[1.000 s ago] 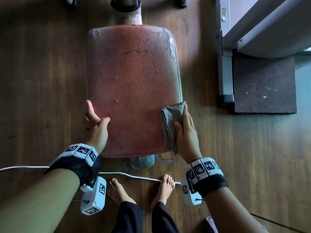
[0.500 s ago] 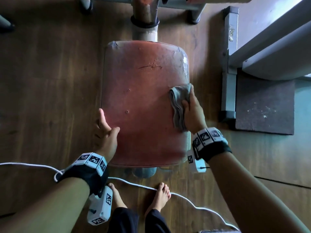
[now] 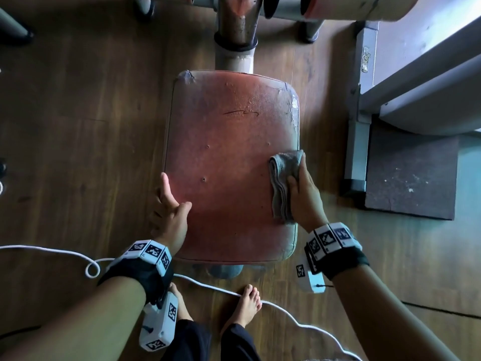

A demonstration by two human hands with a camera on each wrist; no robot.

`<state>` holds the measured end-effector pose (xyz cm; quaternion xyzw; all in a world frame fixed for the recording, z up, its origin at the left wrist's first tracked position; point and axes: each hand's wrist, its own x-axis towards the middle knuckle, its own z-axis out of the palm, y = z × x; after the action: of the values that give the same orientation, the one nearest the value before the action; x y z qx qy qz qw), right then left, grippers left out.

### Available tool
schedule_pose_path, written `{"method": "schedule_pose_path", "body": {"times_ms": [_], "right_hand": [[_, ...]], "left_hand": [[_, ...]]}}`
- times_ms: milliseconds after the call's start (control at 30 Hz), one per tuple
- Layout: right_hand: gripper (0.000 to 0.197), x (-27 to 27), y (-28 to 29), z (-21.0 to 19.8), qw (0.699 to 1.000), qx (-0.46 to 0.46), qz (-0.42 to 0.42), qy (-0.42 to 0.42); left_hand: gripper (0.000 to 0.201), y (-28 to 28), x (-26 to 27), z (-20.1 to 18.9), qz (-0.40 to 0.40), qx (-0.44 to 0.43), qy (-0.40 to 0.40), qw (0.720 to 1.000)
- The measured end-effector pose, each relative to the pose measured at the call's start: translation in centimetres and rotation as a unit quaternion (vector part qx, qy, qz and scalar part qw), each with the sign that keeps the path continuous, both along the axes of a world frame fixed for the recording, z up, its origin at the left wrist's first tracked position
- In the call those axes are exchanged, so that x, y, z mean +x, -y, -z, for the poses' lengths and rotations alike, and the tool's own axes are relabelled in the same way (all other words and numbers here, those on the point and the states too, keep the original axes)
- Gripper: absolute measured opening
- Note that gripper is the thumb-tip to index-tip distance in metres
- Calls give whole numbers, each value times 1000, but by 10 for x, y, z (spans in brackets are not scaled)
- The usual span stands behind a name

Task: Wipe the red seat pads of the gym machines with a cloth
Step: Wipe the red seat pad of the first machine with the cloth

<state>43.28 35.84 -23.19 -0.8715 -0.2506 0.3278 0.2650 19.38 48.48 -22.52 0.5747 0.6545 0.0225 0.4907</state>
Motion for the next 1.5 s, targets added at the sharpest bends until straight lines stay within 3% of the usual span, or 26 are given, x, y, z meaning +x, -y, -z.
{"method": "schedule_pose_path", "body": {"times_ms": [233, 400, 533, 800, 1000, 1167, 1333, 1400, 1500], "right_hand": [[73, -33, 14, -1, 999, 28, 6, -17], [74, 25, -60, 18, 997, 58, 5, 59], [62, 59, -108, 20, 997, 52, 27, 59], [61, 32, -56, 16, 993, 52, -48, 92], [63, 73, -106, 23, 997, 40, -19, 62], [62, 67, -94, 24, 993, 55, -49, 88], [65, 96, -113, 18, 997, 10, -72, 40], [59, 118, -138, 13, 993, 3, -114, 33], [29, 137, -180, 6, 975, -11, -213, 58]], "left_hand": [[86, -1, -2, -5, 21, 0, 11, 1000], [85, 0, -3, 2, 11, 10, 21, 1000], [85, -1, -6, 6, 20, 5, 17, 1000], [87, 0, -6, 6, 26, 10, -1, 1000], [83, -1, -9, 6, 36, -7, 8, 999], [84, -2, -7, 7, 27, -2, -5, 1000], [78, 0, -7, 5, 30, -8, -27, 999], [81, 0, -7, 6, 30, -4, -28, 999], [79, -1, -7, 11, 29, 16, -47, 998]]}}
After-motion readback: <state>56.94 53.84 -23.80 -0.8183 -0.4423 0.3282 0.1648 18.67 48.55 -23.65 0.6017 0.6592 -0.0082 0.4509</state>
